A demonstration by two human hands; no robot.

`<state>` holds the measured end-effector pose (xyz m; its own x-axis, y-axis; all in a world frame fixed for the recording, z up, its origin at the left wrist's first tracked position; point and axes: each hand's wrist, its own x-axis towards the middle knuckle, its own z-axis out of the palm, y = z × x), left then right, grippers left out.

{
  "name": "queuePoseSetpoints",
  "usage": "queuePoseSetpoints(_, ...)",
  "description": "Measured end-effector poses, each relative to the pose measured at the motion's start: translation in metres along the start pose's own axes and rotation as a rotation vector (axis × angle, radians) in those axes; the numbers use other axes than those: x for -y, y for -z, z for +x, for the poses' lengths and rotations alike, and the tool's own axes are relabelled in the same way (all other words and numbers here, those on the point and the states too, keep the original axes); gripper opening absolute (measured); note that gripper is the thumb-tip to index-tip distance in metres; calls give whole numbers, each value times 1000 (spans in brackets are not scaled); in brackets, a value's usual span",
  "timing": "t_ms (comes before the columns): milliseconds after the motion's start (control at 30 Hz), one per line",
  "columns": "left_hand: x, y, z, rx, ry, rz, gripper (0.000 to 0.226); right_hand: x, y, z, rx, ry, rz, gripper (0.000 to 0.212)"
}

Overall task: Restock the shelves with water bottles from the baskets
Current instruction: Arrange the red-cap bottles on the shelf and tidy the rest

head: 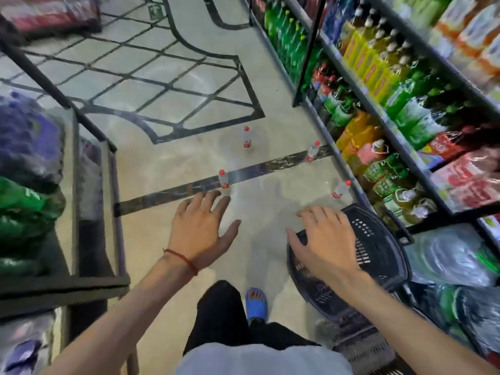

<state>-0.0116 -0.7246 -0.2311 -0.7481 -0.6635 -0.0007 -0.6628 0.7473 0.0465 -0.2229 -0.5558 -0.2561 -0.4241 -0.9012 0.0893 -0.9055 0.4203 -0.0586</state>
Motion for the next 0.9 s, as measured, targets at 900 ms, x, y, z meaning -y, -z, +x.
queuePoseSetpoints(900, 200, -273, 347, 218, 89, -171, 55, 42, -291, 358, 166, -299, 222, 39)
